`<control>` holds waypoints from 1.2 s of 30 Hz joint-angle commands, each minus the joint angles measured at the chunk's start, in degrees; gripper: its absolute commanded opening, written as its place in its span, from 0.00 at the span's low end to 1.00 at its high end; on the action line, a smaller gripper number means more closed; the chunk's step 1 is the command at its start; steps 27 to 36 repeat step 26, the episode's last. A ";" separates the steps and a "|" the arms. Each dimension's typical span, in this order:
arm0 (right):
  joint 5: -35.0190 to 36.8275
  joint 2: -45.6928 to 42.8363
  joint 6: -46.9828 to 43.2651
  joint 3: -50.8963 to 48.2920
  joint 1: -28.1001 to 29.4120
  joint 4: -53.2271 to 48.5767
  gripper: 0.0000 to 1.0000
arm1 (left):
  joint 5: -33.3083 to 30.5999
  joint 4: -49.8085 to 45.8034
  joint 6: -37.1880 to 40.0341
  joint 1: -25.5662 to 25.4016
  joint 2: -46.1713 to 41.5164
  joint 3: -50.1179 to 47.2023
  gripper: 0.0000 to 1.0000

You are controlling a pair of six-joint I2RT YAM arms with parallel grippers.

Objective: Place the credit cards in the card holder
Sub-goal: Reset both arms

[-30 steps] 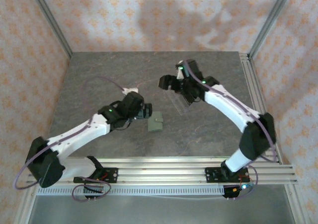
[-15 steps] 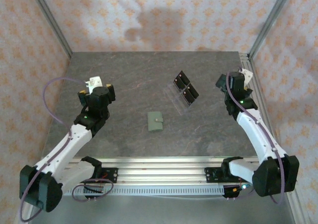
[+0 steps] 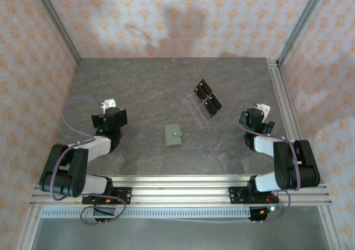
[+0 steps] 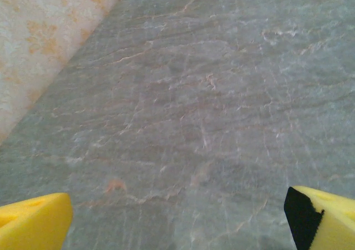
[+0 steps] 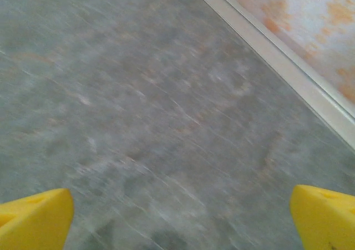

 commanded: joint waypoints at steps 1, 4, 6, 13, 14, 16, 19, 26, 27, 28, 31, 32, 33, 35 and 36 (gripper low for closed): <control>-6.26 7.73 -3.08 -4.76 -0.32 31.45 0.99 | 6.34 12.46 0.67 0.67 5.66 0.21 1.00; -8.07 4.58 -2.37 -1.70 -0.57 19.67 1.00 | 7.57 13.30 0.67 1.03 6.48 0.12 1.00; -7.14 8.02 -2.46 0.34 -0.68 21.62 0.99 | 7.87 12.16 0.58 1.10 6.11 0.39 1.00; -3.48 6.31 -1.31 -2.61 -0.68 24.65 0.99 | 7.80 13.18 0.68 1.12 6.38 0.18 1.00; -3.85 6.78 -1.72 -3.07 -0.59 26.17 0.99 | 7.84 13.30 0.65 1.11 6.32 0.18 1.00; -6.15 6.59 -2.58 -3.38 -0.41 26.58 0.99 | 7.83 13.13 0.67 1.14 6.30 0.22 1.00; -7.23 7.23 -2.72 1.54 -0.39 17.69 0.99 | 7.84 12.96 0.68 1.11 6.44 0.30 1.00; -8.29 6.76 -2.90 0.08 -0.77 20.08 0.99 | 7.80 13.20 0.76 1.16 6.35 0.16 1.00; -8.29 6.76 -2.90 0.08 -0.77 20.08 0.99 | 7.80 13.20 0.76 1.16 6.35 0.16 1.00; -8.29 6.76 -2.90 0.08 -0.77 20.08 0.99 | 7.80 13.20 0.76 1.16 6.35 0.16 1.00; -8.29 6.76 -2.90 0.08 -0.77 20.08 0.99 | 7.80 13.20 0.76 1.16 6.35 0.16 1.00; -8.29 6.76 -2.90 0.08 -0.77 20.08 0.99 | 7.80 13.20 0.76 1.16 6.35 0.16 1.00; -8.29 6.76 -2.90 0.08 -0.77 20.08 0.99 | 7.80 13.20 0.76 1.16 6.35 0.16 1.00; -8.29 6.76 -2.90 0.08 -0.77 20.08 0.99 | 7.80 13.20 0.76 1.16 6.35 0.16 1.00; -8.29 6.76 -2.90 0.08 -0.77 20.08 0.99 | 7.80 13.20 0.76 1.16 6.35 0.16 1.00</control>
